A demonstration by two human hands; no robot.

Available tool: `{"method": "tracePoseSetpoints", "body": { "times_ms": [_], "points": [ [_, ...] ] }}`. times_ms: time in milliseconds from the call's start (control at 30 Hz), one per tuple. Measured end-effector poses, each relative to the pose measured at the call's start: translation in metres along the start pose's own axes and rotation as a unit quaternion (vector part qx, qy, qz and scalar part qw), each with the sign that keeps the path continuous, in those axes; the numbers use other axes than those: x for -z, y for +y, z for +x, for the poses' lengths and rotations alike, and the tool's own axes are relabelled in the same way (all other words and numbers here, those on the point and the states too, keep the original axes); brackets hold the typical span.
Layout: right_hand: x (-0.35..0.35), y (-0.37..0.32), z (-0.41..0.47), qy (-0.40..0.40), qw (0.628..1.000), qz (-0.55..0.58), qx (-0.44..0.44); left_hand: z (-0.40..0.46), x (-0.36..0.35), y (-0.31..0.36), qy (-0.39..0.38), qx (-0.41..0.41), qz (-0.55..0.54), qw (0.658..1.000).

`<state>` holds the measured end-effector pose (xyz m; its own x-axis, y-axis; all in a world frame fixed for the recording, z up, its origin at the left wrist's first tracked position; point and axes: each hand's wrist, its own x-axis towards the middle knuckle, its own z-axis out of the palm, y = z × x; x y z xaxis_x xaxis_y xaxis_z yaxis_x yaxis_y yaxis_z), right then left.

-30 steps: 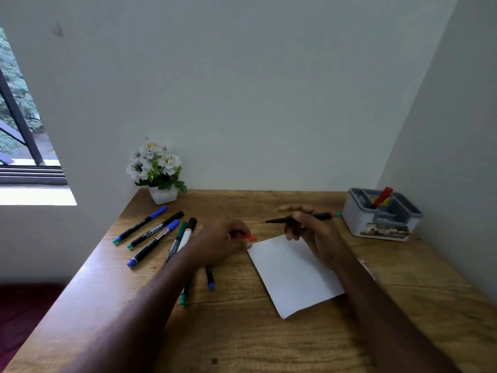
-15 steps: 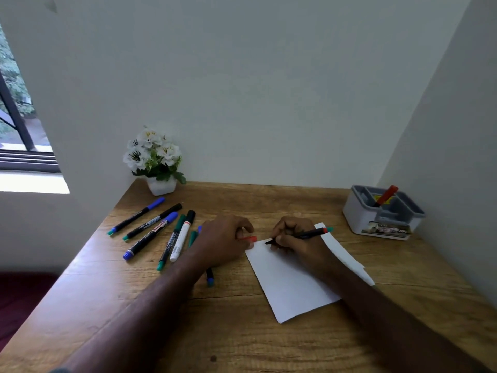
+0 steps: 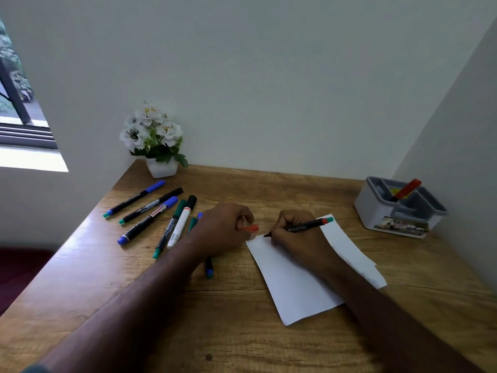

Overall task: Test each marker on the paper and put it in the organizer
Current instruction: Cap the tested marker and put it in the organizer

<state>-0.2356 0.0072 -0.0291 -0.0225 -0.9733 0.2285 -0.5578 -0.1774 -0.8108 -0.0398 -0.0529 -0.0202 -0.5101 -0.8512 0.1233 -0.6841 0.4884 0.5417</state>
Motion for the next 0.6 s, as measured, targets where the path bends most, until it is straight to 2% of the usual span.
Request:
{"method": "tracePoseSetpoints", "body": {
  "times_ms": [200,333,600],
  "points": [
    [-0.0002,0.003,0.0014,0.023,1.0,-0.003,0.003,0.0005,0.0029,0.0006,0.004,-0.034,0.065,0.997],
    [0.0,0.0037,0.0016,0.018,1.0,-0.023,0.007,0.0011,0.0012,-0.0006,-0.022,-0.032,0.027,0.999],
    [-0.0009,-0.0022,-0.0002,0.011,0.999,-0.033,-0.002,0.0013,0.0012,0.0012,-0.037,-0.035,0.046,0.998]
  ]
}}
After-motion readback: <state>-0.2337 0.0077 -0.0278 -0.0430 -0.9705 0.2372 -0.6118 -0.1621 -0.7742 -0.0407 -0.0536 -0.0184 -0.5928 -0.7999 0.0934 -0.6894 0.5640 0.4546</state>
